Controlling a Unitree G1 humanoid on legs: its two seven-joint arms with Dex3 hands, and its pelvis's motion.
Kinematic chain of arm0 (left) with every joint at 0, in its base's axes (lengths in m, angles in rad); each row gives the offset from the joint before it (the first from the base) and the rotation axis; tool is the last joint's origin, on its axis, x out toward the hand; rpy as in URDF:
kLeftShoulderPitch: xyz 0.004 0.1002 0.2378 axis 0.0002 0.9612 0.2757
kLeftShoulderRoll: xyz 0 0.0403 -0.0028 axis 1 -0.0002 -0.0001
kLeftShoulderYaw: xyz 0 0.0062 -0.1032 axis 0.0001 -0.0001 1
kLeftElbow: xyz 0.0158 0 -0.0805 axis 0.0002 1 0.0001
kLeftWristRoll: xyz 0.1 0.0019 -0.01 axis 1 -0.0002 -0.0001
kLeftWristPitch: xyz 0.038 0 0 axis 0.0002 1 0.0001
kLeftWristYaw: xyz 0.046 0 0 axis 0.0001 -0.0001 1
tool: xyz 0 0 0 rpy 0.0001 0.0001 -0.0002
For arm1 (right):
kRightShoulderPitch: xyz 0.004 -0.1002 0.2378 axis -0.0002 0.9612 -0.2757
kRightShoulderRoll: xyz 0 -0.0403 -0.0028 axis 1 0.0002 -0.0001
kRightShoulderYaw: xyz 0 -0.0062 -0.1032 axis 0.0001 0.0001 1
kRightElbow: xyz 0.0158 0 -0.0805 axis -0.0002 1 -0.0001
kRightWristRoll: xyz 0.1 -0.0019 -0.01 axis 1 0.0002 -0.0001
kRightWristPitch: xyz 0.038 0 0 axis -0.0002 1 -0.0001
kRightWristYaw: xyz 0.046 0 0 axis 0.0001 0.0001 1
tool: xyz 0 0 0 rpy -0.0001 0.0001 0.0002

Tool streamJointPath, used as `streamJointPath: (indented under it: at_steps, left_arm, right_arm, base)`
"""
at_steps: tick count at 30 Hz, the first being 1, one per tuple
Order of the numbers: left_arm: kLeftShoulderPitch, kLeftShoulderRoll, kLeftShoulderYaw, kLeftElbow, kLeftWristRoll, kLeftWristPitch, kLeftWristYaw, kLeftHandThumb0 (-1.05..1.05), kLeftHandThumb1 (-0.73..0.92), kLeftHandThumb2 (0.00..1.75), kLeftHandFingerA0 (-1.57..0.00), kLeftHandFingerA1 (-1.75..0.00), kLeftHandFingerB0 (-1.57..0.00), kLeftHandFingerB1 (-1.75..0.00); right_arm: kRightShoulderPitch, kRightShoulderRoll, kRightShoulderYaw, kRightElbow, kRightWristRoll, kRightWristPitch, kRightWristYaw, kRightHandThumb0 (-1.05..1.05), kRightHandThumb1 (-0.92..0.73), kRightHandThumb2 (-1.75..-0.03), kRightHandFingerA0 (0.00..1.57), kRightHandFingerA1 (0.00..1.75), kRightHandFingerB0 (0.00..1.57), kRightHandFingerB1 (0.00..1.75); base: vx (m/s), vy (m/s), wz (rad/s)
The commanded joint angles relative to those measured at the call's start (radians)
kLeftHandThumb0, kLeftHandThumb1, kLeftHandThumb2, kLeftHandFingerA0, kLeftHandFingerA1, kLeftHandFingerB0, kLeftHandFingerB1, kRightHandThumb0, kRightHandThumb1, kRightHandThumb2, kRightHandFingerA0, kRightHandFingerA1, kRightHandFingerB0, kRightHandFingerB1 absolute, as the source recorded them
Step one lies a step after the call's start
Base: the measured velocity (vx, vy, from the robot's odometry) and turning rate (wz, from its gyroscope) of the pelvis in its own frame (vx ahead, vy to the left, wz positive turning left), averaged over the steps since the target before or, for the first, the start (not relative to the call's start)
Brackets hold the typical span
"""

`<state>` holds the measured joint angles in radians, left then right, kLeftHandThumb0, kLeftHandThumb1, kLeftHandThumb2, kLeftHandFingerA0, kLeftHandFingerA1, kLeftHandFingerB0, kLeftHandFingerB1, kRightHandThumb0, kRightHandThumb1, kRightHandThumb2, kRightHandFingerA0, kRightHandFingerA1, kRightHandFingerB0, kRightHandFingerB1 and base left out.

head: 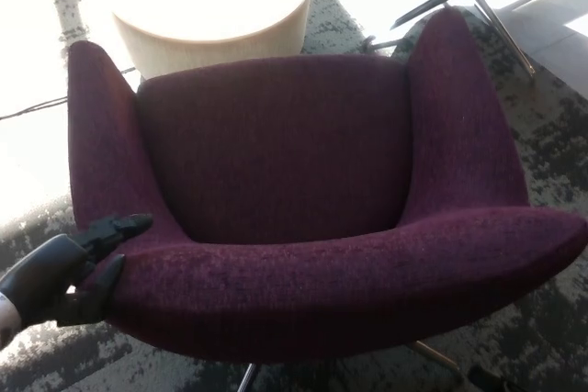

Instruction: The robot stands in front of a sofa and uses its left hand to push the left side of the sofa

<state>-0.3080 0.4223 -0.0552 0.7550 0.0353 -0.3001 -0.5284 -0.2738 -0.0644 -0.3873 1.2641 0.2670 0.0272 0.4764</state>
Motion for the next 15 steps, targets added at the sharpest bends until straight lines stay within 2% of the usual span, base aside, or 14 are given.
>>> streamJointPath:
  at_steps: [1,5,8,9,11,12,13,14,15]
  left_arm:
    - [0.020,0.039,0.019,0.051,-0.009,-0.011,-0.036,-0.93,0.84,1.21,-0.08,-0.20,-0.08,-0.19]
    - [0.032,0.039,0.021,0.068,0.004,-0.027,-0.015,-0.93,0.82,1.20,-0.08,-0.22,-0.10,-0.21]
    - [0.034,0.038,0.028,0.075,-0.007,-0.037,-0.033,-0.92,0.83,1.20,-0.02,-0.19,-0.10,-0.19]
    - [0.036,0.037,0.030,0.073,-0.008,-0.036,-0.034,-0.90,0.82,1.20,0.00,-0.20,-0.09,-0.20]
    - [0.040,0.033,0.036,0.067,-0.015,-0.037,-0.034,-0.90,0.81,1.20,0.00,-0.20,-0.09,-0.20]
    - [0.045,0.033,0.039,0.060,-0.015,-0.038,-0.024,-0.94,0.82,1.20,-0.08,-0.20,-0.09,-0.19]
    - [0.047,0.033,0.040,0.057,-0.014,-0.038,-0.019,-0.94,0.82,1.20,-0.08,-0.20,-0.09,-0.19]
    - [0.049,0.034,0.040,0.059,-0.007,-0.050,-0.005,-0.92,0.84,1.21,-0.09,-0.24,-0.09,-0.20]
    - [0.050,0.033,0.045,0.065,-0.007,-0.060,0.005,-0.90,0.85,1.21,-0.08,-0.25,-0.08,-0.20]
  right_arm:
    - [0.017,-0.007,0.000,-0.003,0.003,-0.014,0.000,-0.61,-0.33,-1.45,0.44,1.18,0.35,1.05]
    - [0.018,-0.004,-0.004,0.000,0.009,0.000,-0.013,-0.58,-0.33,-1.49,0.47,1.25,0.33,1.05]
    - [0.019,-0.005,0.001,0.000,0.004,-0.007,0.000,-0.60,-0.32,-1.47,0.48,1.29,0.42,1.16]
    - [0.020,-0.005,0.001,0.000,0.004,-0.008,0.001,-0.59,-0.29,-1.40,0.32,1.49,0.27,1.31]
    - [0.020,-0.004,0.005,0.000,0.000,-0.013,-0.001,-0.60,-0.30,-1.40,0.32,1.48,0.26,1.29]
    - [0.019,-0.001,0.002,0.000,0.004,-0.009,-0.005,-0.61,-0.31,-1.44,0.48,1.27,0.43,1.15]
    - [0.019,0.000,-0.001,0.001,0.008,-0.007,-0.006,-0.61,-0.31,-1.44,0.48,1.27,0.43,1.15]
    - [0.018,0.002,-0.004,0.000,0.011,-0.002,-0.015,-0.57,-0.28,-1.41,0.32,1.48,0.29,1.29]
    - [0.017,0.002,-0.006,-0.001,0.013,0.001,-0.017,-0.55,-0.29,-1.41,0.30,1.47,0.29,1.30]
  base:
    - [0.00,0.000,0.00]
    - [0.00,0.000,0.00]
    - [0.00,0.000,0.00]
    - [0.00,0.000,0.00]
    - [0.00,0.000,0.00]
    - [0.00,0.000,0.00]
    - [0.00,0.000,0.00]
    - [0.00,0.000,0.00]
    - [0.00,0.000,0.00]
